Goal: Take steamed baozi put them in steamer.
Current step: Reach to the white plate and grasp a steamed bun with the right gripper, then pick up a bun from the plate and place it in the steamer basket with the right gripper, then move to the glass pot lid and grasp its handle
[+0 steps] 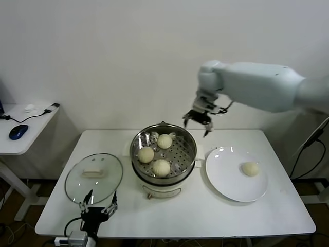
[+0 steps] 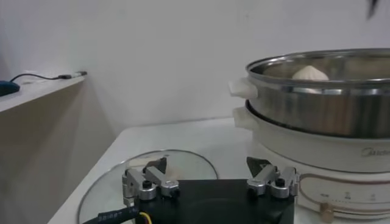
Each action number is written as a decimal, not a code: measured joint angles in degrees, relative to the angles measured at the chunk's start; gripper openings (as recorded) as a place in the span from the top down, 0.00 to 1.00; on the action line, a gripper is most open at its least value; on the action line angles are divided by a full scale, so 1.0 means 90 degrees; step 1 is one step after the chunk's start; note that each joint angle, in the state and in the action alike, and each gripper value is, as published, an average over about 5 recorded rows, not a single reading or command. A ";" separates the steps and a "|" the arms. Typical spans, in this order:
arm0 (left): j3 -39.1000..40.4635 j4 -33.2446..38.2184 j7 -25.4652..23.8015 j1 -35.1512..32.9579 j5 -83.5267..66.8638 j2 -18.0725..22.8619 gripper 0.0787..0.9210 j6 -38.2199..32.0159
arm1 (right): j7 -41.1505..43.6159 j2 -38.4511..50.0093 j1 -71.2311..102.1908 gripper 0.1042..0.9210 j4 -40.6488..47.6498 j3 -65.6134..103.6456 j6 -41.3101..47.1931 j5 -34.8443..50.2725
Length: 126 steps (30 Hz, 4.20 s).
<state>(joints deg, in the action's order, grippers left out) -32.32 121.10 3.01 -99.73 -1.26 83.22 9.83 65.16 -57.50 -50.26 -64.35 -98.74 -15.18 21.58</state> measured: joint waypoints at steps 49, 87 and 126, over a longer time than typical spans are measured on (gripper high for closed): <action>-0.0086 0.0082 -0.0051 -0.0298 0.0231 0.0224 0.12 -0.0038 | -0.0690 0.1327 0.4661 0.28 0.2083 0.3892 0.1965 -0.1809; 0.0033 0.0334 -0.0132 -0.0145 0.0188 0.0163 0.12 0.0160 | -0.1776 -0.0794 -0.0242 0.31 -0.1601 0.0021 0.4039 0.3420; -0.0028 0.0498 -0.0072 -0.0099 -0.0158 0.0075 0.12 0.0325 | -0.2135 -0.0467 0.0805 0.12 -0.1159 0.0993 0.3902 0.3196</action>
<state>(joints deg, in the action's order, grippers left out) -32.57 125.58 2.36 -100.62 -2.68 83.90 12.75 45.95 -61.70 -43.02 -74.78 -89.80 19.94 50.34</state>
